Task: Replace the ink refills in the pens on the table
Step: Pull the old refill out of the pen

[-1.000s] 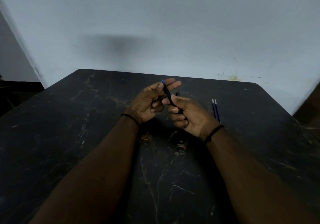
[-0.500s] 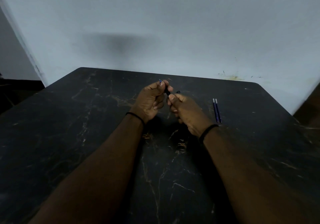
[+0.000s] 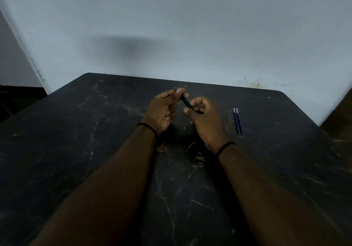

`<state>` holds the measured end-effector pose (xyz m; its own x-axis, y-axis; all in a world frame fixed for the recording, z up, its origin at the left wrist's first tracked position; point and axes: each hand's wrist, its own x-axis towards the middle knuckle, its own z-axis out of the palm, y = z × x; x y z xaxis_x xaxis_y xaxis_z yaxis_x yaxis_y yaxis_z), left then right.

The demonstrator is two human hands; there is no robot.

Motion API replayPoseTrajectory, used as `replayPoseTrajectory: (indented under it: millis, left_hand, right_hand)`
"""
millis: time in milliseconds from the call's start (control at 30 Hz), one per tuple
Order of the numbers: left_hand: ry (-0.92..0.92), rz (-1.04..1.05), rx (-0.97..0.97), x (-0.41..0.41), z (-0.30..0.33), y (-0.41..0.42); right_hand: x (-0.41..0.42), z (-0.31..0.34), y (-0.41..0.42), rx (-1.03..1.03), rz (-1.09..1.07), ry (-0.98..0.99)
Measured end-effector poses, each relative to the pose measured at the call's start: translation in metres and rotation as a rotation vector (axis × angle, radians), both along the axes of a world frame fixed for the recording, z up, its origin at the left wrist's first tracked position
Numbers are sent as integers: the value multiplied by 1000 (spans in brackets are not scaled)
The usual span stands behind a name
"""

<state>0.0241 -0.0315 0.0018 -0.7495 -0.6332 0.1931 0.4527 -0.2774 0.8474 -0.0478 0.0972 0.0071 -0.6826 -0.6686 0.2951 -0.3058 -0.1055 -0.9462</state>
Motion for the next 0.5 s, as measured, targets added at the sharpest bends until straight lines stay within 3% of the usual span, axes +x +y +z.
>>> replayPoseTrajectory:
  millis: [500]
  left_hand:
    - [-26, 35, 7, 1, 1, 1]
  right_hand:
    - [-4, -4, -1, 21, -21, 36]
